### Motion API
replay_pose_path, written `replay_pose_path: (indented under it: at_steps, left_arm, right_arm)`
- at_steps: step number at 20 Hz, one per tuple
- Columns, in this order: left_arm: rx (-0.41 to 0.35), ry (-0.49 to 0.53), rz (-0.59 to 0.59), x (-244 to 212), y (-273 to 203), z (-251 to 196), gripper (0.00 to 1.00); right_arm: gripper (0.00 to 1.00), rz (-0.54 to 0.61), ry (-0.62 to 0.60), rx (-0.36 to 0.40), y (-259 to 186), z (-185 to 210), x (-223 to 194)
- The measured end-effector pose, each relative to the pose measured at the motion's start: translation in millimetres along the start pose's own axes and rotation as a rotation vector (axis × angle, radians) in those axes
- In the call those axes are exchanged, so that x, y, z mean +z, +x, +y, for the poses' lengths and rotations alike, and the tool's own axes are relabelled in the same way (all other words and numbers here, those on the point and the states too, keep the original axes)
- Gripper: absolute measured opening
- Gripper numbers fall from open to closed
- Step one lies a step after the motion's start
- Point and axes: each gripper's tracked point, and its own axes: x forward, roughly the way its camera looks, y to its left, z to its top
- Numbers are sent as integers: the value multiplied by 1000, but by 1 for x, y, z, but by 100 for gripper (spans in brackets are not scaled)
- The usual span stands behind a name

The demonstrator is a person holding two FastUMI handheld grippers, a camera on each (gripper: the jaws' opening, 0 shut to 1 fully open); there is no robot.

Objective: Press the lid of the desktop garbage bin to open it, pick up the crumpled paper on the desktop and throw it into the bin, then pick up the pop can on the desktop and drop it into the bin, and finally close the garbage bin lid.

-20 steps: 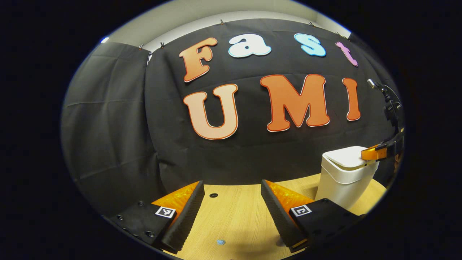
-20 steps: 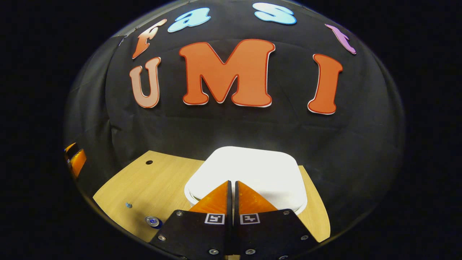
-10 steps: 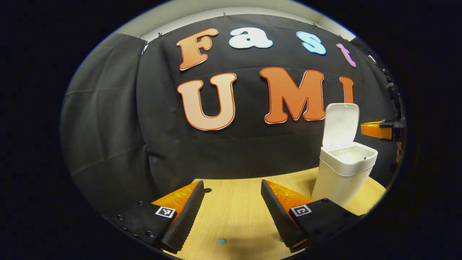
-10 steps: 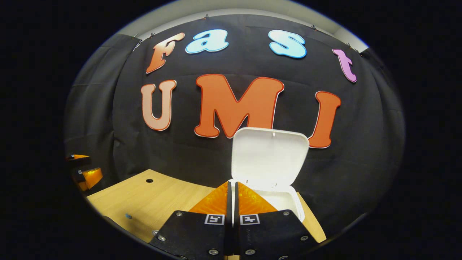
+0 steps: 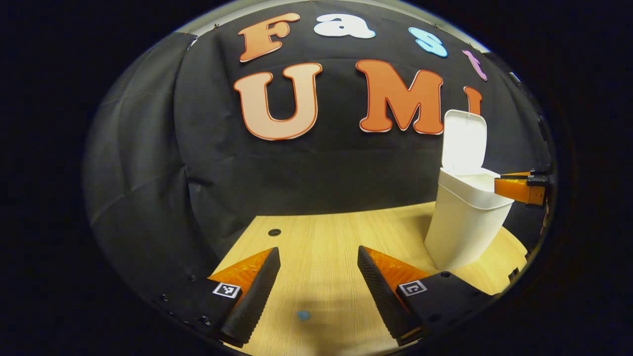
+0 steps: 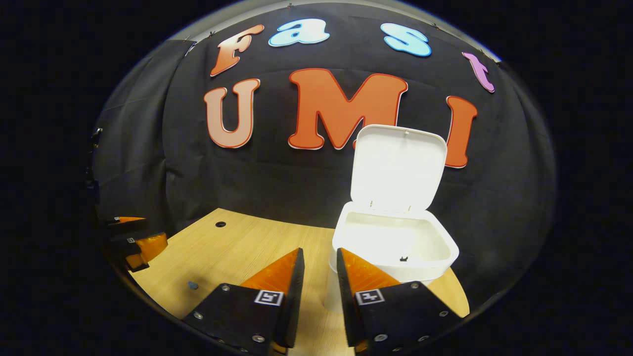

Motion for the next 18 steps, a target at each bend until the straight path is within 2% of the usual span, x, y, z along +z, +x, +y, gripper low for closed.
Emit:
replay_pose_path:
  at_steps: [1, 2, 3, 5, 10, 11, 12, 17, 18]
  left_arm:
    - [-15, -5, 30, -10, 2, -3, 96]
    - [-28, -10, 60, -19, 3, -4, 96]
    - [-39, -17, 88, -29, 5, -6, 100]
    - [-60, -28, 141, -47, 7, -9, 100]
    - [-86, -59, 255, -87, 17, -11, 100]
    - [-91, -62, 281, -95, 17, -13, 96]
    - [-98, -65, 306, -105, 19, -15, 100]
    - [-94, -52, 426, -152, 30, -8, 100]
    - [-96, -50, 448, -158, 31, -6, 96]
  right_arm:
    - [53, 18, -6, 15, -2, 6, -10]
    - [60, 37, -11, 33, -4, 13, -18]
    - [65, 57, -16, 54, -5, 21, -28]
    - [81, 97, -22, 86, -6, 36, -45]
    - [93, 191, -43, 124, -8, 61, -86]
    - [95, 202, -53, 128, -9, 65, -93]
    - [95, 215, -62, 131, -10, 67, -99]
    - [96, 275, -65, 133, -13, 82, -136]
    - [97, 285, -59, 132, -12, 84, -141]
